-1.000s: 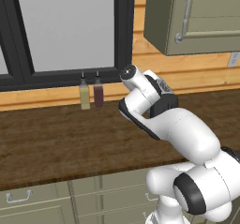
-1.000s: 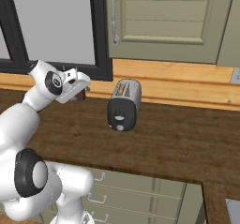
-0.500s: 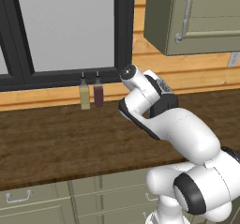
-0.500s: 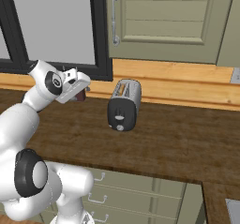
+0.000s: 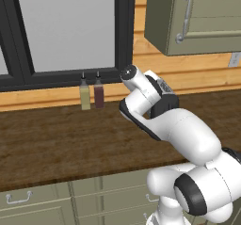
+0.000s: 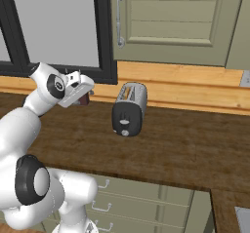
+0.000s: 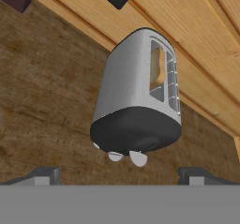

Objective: Start the toaster. Once the lever pops up, take the bread to the plate on the dining counter.

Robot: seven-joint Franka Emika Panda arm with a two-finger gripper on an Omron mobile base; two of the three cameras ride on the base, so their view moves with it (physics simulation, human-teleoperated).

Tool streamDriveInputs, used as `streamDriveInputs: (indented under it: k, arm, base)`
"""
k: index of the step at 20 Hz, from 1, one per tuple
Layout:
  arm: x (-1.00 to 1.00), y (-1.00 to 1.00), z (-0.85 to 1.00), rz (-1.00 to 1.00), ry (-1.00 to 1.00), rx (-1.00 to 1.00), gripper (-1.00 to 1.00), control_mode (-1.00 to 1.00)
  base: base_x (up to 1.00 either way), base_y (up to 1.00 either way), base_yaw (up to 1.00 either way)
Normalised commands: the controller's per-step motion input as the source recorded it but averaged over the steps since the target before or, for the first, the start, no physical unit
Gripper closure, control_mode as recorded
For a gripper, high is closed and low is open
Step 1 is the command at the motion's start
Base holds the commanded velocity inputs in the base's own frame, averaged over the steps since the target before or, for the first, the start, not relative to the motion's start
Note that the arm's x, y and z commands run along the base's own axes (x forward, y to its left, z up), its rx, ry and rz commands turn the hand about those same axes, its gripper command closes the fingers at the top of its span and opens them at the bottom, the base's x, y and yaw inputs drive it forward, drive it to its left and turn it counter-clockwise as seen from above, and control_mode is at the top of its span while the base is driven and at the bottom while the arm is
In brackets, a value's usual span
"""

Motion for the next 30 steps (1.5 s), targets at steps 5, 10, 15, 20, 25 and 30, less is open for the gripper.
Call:
streamDriveInputs:
  k: [5, 10, 15, 20, 25, 30]
  arm:
    - [0.0, 0.0, 0.0, 0.0, 0.0, 0.0, -1.0, -1.0]
    - [0.0, 0.0, 0.0, 0.0, 0.0, 0.0, -1.0, -1.0]
    - [0.0, 0.0, 0.0, 0.0, 0.0, 0.0, -1.0, -1.0]
    - [0.0, 0.0, 0.0, 0.0, 0.0, 0.0, -1.0, -1.0]
    - [0.0, 0.0, 0.0, 0.0, 0.0, 0.0, -1.0, -1.0]
    - [0.0, 0.0, 0.0, 0.0, 0.0, 0.0, -1.0, -1.0]
  base:
    - [0.0, 0.0, 0.0]
    - [0.0, 0.0, 0.0]
    - [0.0, 0.0, 0.0]
    - [0.0, 0.0, 0.0]
    - [0.0, 0.0, 0.0]
    - [0.0, 0.0, 0.0]
